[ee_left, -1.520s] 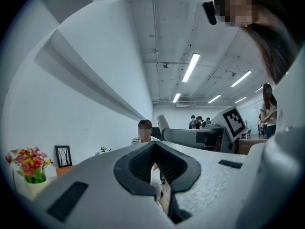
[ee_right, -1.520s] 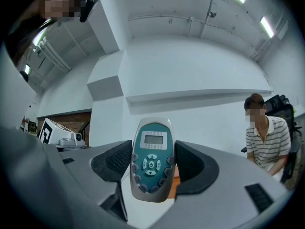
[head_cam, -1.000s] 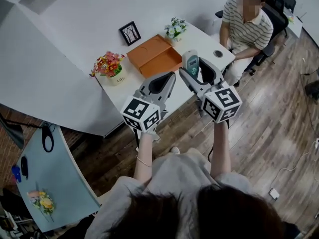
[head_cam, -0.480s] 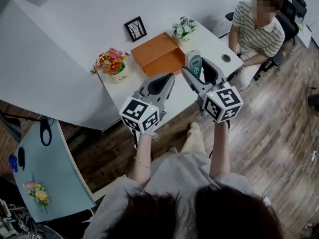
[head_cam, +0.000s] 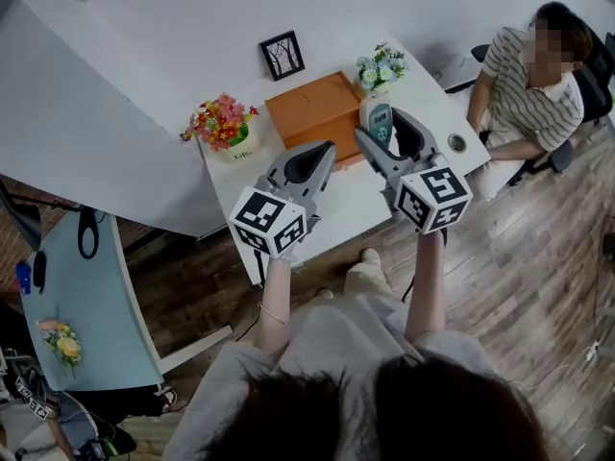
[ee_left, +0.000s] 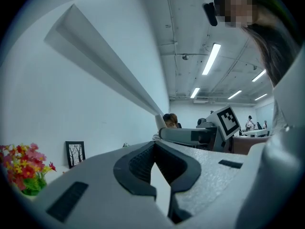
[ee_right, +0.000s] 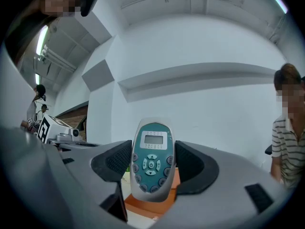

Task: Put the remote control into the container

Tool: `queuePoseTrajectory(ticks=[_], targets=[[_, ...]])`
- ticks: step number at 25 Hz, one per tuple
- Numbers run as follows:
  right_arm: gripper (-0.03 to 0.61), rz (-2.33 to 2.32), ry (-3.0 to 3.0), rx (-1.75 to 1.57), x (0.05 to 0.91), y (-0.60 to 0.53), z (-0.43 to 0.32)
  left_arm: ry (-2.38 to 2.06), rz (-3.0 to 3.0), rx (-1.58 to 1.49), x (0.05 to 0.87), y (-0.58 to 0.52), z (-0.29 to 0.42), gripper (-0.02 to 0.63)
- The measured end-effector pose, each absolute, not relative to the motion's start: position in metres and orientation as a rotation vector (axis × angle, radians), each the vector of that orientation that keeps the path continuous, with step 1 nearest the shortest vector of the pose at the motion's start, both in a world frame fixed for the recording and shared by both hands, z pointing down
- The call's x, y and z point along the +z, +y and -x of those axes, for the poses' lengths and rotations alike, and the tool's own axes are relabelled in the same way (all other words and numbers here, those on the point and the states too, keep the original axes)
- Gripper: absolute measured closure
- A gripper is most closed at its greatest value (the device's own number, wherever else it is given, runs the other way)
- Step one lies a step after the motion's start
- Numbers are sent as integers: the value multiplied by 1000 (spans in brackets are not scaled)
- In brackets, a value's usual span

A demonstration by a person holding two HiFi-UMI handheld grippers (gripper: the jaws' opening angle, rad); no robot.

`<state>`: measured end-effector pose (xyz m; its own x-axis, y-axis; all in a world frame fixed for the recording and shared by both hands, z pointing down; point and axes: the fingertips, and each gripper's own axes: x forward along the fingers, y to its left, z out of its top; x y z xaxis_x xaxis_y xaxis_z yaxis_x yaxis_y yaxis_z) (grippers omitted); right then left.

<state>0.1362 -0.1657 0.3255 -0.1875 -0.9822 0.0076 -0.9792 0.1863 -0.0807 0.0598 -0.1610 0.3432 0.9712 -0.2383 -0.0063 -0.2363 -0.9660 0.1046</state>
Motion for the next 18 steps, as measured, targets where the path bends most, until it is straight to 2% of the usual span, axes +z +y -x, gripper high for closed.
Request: queuePoseTrajectory(ticks=[18], targets=[[295, 1568, 2876, -191, 375, -256, -138, -849, -2811, -24, 383, -226, -76, 611]])
